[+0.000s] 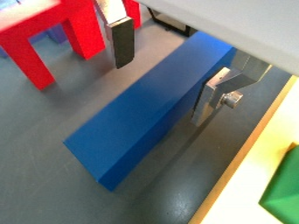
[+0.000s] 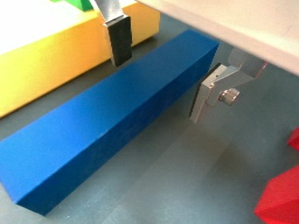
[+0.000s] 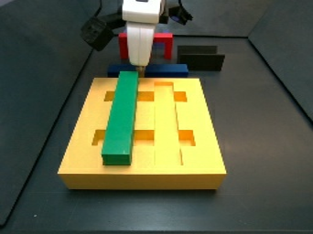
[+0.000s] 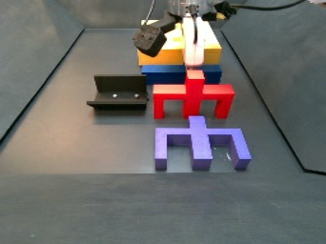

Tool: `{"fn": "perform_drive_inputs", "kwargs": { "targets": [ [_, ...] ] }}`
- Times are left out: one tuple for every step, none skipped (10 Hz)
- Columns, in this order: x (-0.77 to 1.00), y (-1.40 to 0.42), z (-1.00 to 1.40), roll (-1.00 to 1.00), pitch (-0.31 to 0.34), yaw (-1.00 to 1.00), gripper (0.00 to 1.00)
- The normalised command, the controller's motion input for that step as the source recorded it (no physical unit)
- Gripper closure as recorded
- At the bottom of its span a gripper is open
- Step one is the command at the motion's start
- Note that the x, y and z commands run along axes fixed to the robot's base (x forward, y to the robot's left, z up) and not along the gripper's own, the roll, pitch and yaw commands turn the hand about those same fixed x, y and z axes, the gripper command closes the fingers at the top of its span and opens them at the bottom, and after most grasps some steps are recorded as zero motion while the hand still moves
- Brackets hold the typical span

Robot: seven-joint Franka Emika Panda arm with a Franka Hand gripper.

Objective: Pick up the blue object. Move up. Move to above the board. Insert the blue object.
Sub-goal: Pick up the blue object.

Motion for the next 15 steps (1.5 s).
{"fn": "perform_drive_inputs", "kwargs": {
  "targets": [
    [0.01,0.00,-0.11,0.03,0.004,0.00,0.00],
    [0.00,0.00,-0.07,0.05,0.013,0.02,0.00],
    [0.00,0.00,-0.02,0.03,0.000,0.01,0.00],
    [0.00,0.00,0.00,0.02,0.000,0.03,0.00],
    [0.00,0.00,0.00,0.00,0.000,0.00,0.00],
    [0.00,0.00,0.00,0.00,0.000,0.00,1.00],
    [0.00,0.00,0.00,0.00,0.000,0.00,1.00],
    [0.00,0.00,0.00,0.00,0.000,0.00,1.00],
    [0.00,0.00,0.00,0.00,0.000,0.00,1.00],
    [0.00,0.00,0.00,0.00,0.000,0.00,1.00],
    [0.00,0.00,0.00,0.00,0.000,0.00,1.00],
    [0.00,0.00,0.00,0.00,0.000,0.00,1.00],
    [0.00,0.00,0.00,0.00,0.000,0.00,1.00],
    [0.00,0.00,0.00,0.00,0.000,0.00,1.00],
    [0.00,0.00,0.00,0.00,0.000,0.00,1.00]
  ]
}}
